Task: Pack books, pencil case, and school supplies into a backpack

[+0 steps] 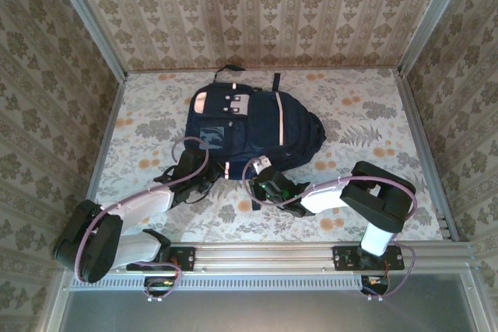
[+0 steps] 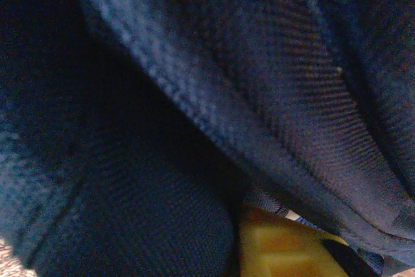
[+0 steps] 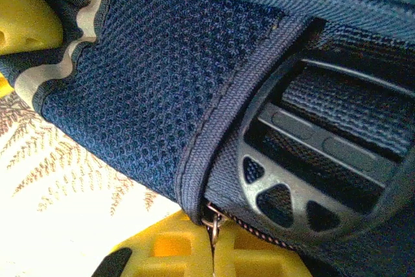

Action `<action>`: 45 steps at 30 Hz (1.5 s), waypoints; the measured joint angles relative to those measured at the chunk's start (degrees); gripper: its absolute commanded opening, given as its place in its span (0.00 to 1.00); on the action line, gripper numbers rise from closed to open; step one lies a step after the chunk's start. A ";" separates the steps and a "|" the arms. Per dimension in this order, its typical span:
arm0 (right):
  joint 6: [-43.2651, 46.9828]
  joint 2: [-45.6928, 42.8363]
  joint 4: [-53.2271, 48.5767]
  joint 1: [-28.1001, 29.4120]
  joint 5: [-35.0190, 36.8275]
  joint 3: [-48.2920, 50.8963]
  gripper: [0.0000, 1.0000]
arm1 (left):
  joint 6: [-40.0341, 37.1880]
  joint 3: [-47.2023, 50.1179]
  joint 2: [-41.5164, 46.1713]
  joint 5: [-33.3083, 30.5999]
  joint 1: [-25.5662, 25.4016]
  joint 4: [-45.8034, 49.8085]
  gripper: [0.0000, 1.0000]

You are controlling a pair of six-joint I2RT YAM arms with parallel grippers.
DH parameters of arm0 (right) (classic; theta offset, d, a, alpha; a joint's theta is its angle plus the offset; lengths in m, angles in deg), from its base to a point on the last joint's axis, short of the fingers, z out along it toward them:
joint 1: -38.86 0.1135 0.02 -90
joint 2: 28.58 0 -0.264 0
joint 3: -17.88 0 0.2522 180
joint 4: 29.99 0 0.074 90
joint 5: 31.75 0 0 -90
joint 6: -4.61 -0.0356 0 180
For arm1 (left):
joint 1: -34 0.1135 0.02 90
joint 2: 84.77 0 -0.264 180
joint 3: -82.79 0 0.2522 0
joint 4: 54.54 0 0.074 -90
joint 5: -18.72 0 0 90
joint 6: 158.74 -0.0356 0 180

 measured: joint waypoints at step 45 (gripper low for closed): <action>4.20 -17.92 -5.73 -14.91 0.66 12.70 0.00 | -4.90 0.07 8.20 1.03 6.34 5.53 0.10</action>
